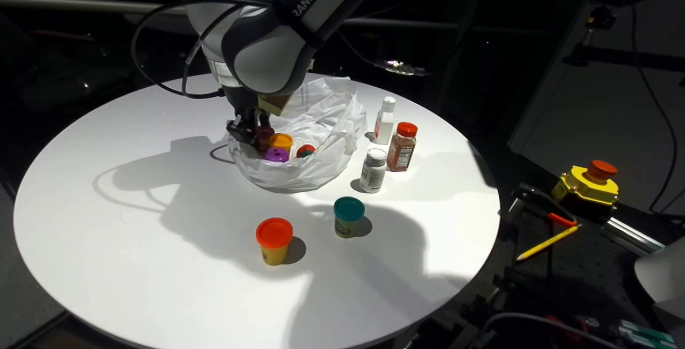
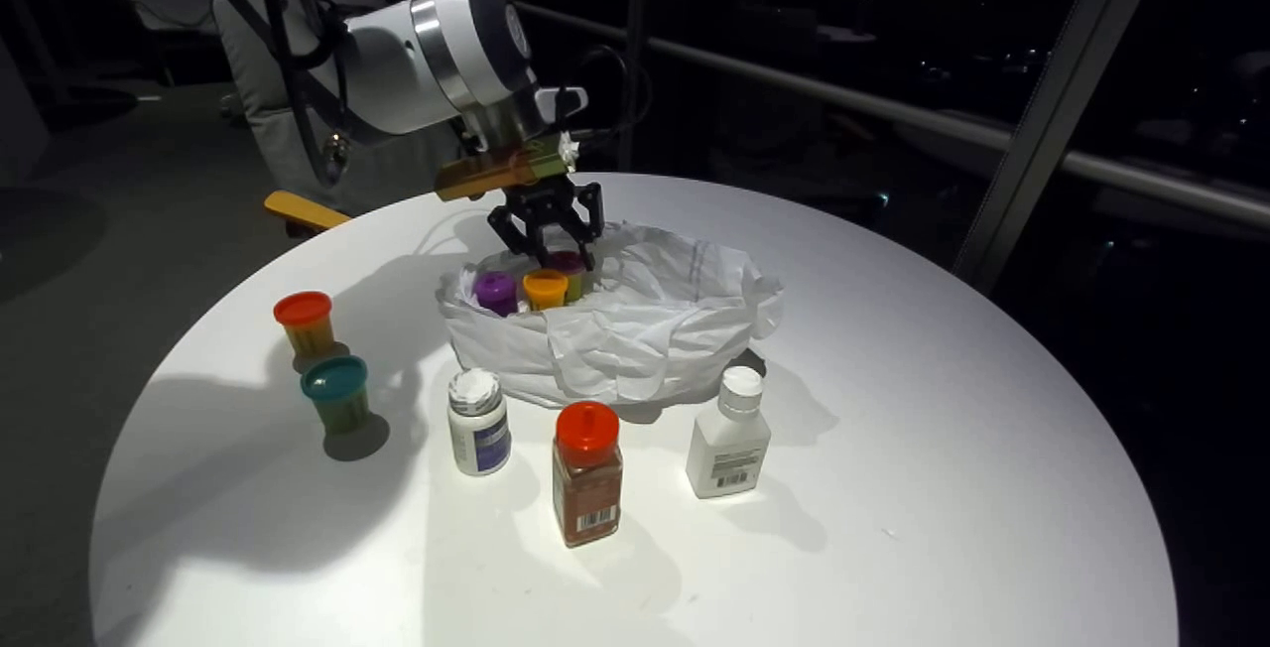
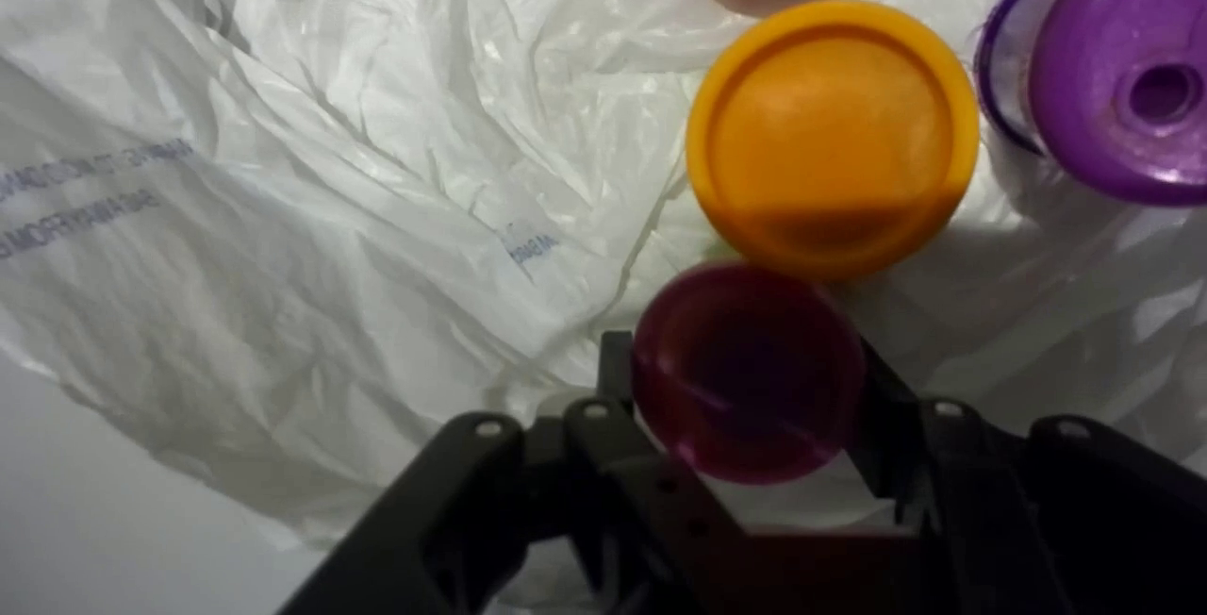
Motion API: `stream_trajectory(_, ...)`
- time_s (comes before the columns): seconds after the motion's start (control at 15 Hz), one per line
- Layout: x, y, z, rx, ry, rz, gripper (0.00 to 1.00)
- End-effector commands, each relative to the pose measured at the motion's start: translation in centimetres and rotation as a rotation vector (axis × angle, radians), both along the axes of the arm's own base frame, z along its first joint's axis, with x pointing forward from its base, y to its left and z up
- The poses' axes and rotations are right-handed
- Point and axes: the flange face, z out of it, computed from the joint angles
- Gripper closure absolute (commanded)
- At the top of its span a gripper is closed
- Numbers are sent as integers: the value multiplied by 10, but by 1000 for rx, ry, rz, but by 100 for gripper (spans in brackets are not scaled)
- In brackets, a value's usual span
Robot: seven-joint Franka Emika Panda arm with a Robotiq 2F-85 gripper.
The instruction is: Remove the contents in the plastic bag and put them on the table.
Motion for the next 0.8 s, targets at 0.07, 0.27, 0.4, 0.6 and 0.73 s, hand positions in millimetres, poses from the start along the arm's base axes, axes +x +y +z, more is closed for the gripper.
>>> stream_trajectory(0.07, -14, -9, 30, -11, -3, -79, 72)
stream_trajectory(0.27, -36, -13, 55, -2, -21, -149, 72)
stream_trajectory(0.4, -57, -10, 72, 11, -29, -178, 72)
stream_trajectory(0.6, -96, 8, 89, 29, -56, -226, 72)
stream_trajectory(0.73, -126, 27, 94, 55, -91, -238, 72)
